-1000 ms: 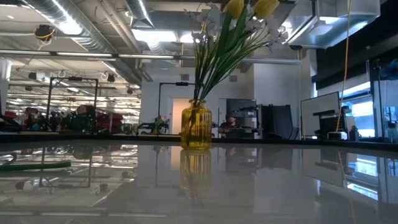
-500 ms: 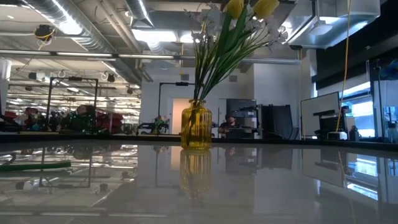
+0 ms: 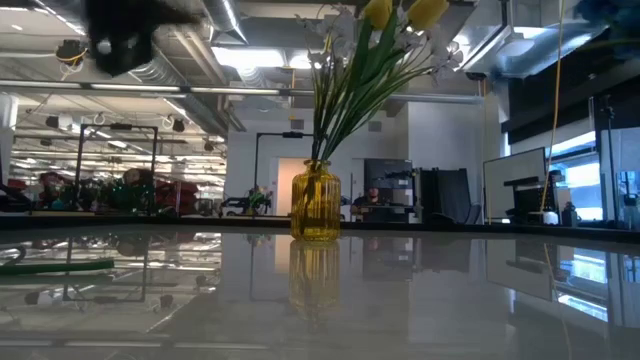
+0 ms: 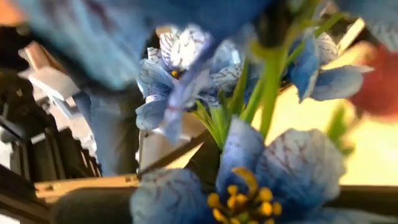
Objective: Sort flowers into vase by color
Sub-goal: Put the blue flower into the red vase, then put the red flower into the red vase
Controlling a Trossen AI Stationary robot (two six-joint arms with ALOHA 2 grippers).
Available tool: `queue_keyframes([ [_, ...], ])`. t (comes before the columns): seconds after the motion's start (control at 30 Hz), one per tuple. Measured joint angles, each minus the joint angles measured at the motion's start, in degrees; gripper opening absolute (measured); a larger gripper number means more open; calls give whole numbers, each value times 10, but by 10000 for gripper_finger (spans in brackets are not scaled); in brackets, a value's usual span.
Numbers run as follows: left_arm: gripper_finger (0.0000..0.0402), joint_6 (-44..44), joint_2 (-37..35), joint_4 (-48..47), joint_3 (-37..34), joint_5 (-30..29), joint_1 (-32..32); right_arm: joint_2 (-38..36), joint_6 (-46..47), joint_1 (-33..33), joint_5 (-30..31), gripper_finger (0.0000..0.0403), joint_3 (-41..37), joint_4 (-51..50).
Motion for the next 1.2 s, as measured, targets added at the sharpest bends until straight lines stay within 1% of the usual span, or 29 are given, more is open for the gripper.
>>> queue_keyframes([
  [0.07,188,-73,1,-54,0,4,-9,1,-1,0,5,25,-11,-2],
  [0.2,188,-172,3,-145,0,20,-20,5,-1,0,8,35,-18,-9],
  [0.27,188,-198,3,-187,0,20,-24,5,-1,0,11,42,-24,-10],
  [0.37,187,-213,3,-221,0,13,-20,-1,-1,0,43,58,-33,-32],
  [0.47,178,-212,3,-221,0,1,-9,-2,-1,0,59,81,-38,-53],
  [0.6,154,-208,3,-221,0,-3,1,-4,4,0,60,116,-38,-85],
  [0.67,142,-223,3,-217,0,0,4,-8,21,0,60,133,-35,-105],
  [0.77,132,-241,3,-205,0,3,4,-13,50,0,65,158,-15,-133],
  [0.93,128,-245,15,-194,0,2,-3,-12,90,0,71,194,36,-210],
  [1.03,127,-227,37,-192,0,-1,-7,-12,104,0,72,211,76,-254],
  [1.1,123,-212,55,-182,0,23,-8,-12,108,0,82,220,107,-282],
  [1.13,119,-212,62,-181,0,52,-8,-12,108,0,90,224,123,-296],
  [1.2,110,-241,74,-181,0,118,-5,-13,108,0,112,230,158,-327],
])
